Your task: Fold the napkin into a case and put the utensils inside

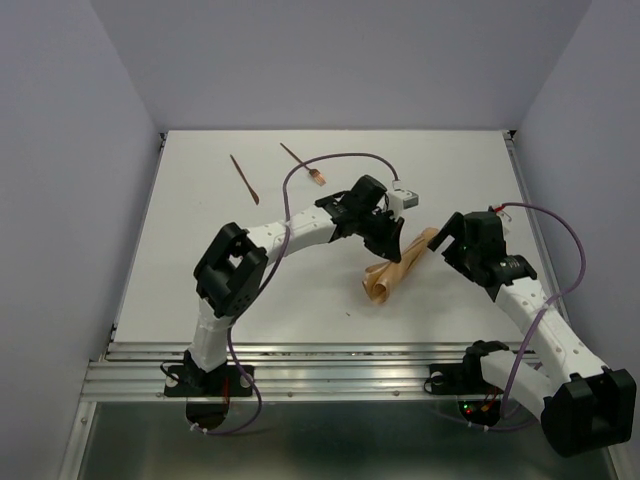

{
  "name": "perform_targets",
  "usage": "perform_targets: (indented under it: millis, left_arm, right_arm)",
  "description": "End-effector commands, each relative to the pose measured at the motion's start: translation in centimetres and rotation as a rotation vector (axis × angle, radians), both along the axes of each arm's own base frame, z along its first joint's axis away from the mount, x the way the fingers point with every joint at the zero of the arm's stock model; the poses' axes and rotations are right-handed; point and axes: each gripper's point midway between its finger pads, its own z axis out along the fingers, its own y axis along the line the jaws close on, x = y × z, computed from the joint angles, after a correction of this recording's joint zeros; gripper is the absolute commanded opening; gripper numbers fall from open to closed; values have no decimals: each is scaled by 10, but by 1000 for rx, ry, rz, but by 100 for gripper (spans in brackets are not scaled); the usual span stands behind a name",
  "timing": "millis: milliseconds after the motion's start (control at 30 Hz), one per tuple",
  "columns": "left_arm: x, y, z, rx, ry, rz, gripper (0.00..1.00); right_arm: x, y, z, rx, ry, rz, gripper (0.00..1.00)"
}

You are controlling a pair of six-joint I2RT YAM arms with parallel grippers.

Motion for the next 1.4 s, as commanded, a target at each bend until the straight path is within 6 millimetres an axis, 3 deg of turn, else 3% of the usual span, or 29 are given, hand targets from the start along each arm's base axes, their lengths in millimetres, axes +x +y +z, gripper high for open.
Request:
perform_targets:
  millis: [0, 400, 1167, 1300, 1333, 1367]
  left_arm:
    - [-15, -17, 29, -185, 40, -121, 0]
    - [0, -17, -11, -244, 175, -139, 0]
    - [35, 30, -50, -188, 206, 39, 0]
    - [39, 37, -54, -178, 207, 59, 17]
    - [41, 40, -55, -173, 208, 71, 30]
    - [41, 41, -56, -170, 206, 76, 37]
  right_arm:
    - [9, -6, 26, -3, -69, -34, 94]
    - [8, -6, 24, -5, -59, -36, 94]
    - [9, -2, 8, -11, -18, 0, 94]
    - [10, 0, 5, -7, -12, 7, 94]
    - [11, 0, 4, -6, -10, 8, 94]
    - [11, 1, 4, -4, -12, 11, 94]
